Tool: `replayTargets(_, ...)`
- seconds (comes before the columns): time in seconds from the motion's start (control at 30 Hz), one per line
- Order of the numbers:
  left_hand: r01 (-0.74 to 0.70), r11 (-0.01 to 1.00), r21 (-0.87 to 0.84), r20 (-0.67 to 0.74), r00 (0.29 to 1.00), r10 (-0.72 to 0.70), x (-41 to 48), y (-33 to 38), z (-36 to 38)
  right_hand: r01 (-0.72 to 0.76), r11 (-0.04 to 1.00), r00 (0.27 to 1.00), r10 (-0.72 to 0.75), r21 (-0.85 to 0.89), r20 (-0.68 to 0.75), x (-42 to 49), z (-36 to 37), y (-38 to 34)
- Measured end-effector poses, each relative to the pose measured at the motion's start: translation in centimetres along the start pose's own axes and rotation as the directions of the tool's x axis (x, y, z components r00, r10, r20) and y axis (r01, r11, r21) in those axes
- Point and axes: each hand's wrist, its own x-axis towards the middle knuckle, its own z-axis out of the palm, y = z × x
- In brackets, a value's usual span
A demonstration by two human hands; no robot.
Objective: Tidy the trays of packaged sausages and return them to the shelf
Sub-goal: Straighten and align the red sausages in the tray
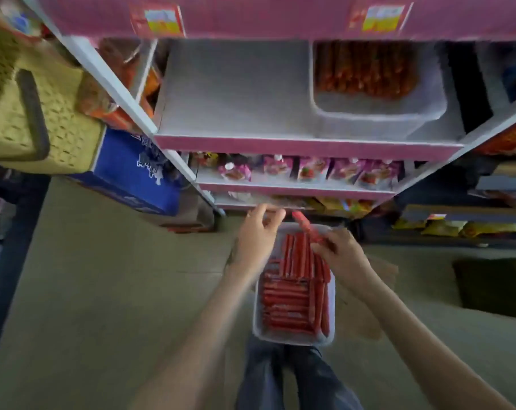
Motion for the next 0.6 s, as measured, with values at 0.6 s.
replayTargets(0.6, -0.230, 0.261, 0.938, 0.137, 0.933, 0.332, 4.6, -29.1, 14.3, 0.020, 0.786, 0.987, -0.115, -0.618, -0.114, 10.3, 20.7, 15.8)
